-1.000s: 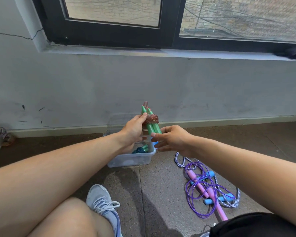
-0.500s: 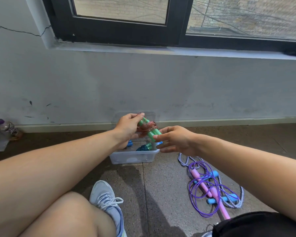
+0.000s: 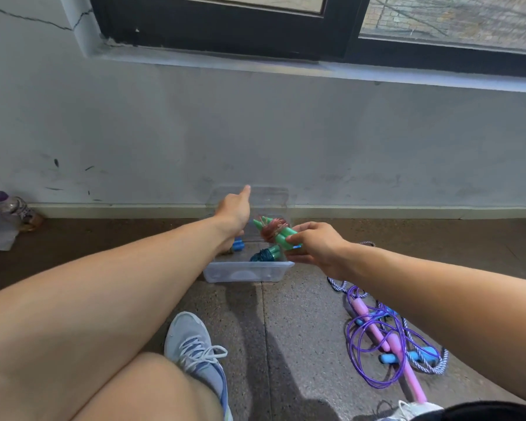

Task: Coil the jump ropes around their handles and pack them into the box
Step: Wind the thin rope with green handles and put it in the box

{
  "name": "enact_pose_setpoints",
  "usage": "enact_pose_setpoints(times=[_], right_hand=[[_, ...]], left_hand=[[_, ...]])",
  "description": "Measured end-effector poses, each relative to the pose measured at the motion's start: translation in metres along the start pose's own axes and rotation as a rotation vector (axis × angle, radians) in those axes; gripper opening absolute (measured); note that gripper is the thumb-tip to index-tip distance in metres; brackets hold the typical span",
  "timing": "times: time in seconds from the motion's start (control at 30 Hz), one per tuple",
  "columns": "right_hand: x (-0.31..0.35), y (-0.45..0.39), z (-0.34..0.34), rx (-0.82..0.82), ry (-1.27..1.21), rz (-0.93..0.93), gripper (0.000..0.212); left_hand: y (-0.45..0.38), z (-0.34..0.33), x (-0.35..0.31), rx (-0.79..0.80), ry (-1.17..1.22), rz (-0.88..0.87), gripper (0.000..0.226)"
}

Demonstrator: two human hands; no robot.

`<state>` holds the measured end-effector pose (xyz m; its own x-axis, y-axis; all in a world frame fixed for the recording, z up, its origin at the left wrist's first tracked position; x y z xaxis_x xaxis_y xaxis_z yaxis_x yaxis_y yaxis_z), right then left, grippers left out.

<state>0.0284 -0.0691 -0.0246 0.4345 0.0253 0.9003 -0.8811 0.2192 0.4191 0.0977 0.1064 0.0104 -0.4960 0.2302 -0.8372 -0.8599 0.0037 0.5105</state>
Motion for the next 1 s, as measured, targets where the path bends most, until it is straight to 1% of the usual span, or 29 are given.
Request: enact_pose_setpoints(times=[0.1, 0.17, 0.2, 0.27, 0.33, 0.43, 0.5, 0.57, 0.67, 0.73, 0.83, 0.9, 1.0], right_hand=[[-0.016, -0.017, 0.001, -0.058, 0.149, 0.000, 0.018], [-0.021, -0.029, -0.003, -0.071, 0.252, 0.010, 0.015], [-0.022, -0.036, -0.006, -0.068, 0.306, 0.014, 0.015], [-0.024, -0.054, -0.014, -0.054, 0.417, 0.028, 0.015], [-0.026, -0.074, -0.023, -0.044, 0.514, 0.057, 0.017], [-0.038, -0.109, -0.043, -0.002, 0.573, 0.047, 0.021], [-0.051, -0.133, -0.060, 0.029, 0.610, 0.023, 0.023], [-0.068, -0.156, -0.076, 0.062, 0.649, 0.005, 0.023], [-0.098, -0.184, -0.100, 0.117, 0.625, -0.057, 0.022], [-0.114, -0.201, -0.112, 0.138, 0.605, -0.085, 0.024], [-0.129, -0.222, -0.127, 0.236, 0.604, -0.095, 0.034], [-0.137, -0.231, -0.133, 0.259, 0.559, -0.123, 0.036], [-0.147, -0.241, -0.141, 0.240, 0.491, -0.165, 0.038]], left_hand=[[-0.022, 0.007, 0.012, -0.133, -0.187, -0.038, 0.037], [-0.036, 0.011, 0.029, -0.161, -0.376, -0.040, 0.036], [-0.046, 0.013, 0.038, -0.141, -0.495, -0.047, 0.043], [-0.066, 0.015, 0.053, -0.062, -0.741, -0.077, 0.067], [-0.081, 0.014, 0.065, 0.027, -0.932, -0.107, 0.087], [-0.101, 0.011, 0.092, 0.090, -1.253, -0.130, 0.117], [-0.116, 0.013, 0.109, 0.078, -1.434, -0.108, 0.127], [-0.130, 0.017, 0.119, 0.024, -1.555, -0.087, 0.136], [-0.150, 0.015, 0.139, 0.001, -1.601, -0.027, 0.147], [-0.160, 0.007, 0.158, 0.023, -1.574, 0.038, 0.142], [-0.169, -0.001, 0.168, -0.009, -1.554, 0.041, 0.109], [-0.171, -0.003, 0.170, 0.006, -1.576, 0.054, 0.105], [-0.173, -0.003, 0.172, 0.023, -1.620, 0.087, 0.101]])
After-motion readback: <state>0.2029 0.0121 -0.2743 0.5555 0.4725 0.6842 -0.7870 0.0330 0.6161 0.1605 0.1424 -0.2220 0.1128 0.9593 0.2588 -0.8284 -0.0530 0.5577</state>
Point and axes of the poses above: each hand's wrist, its own y-axis away from the middle knuckle, its own z-axis out of the back of the hand, x = y × z, the point moved 6 cm from there along -y, towards the middle knuckle, and after that the axes turned 7 degrees about z, right-handed, at the moved point
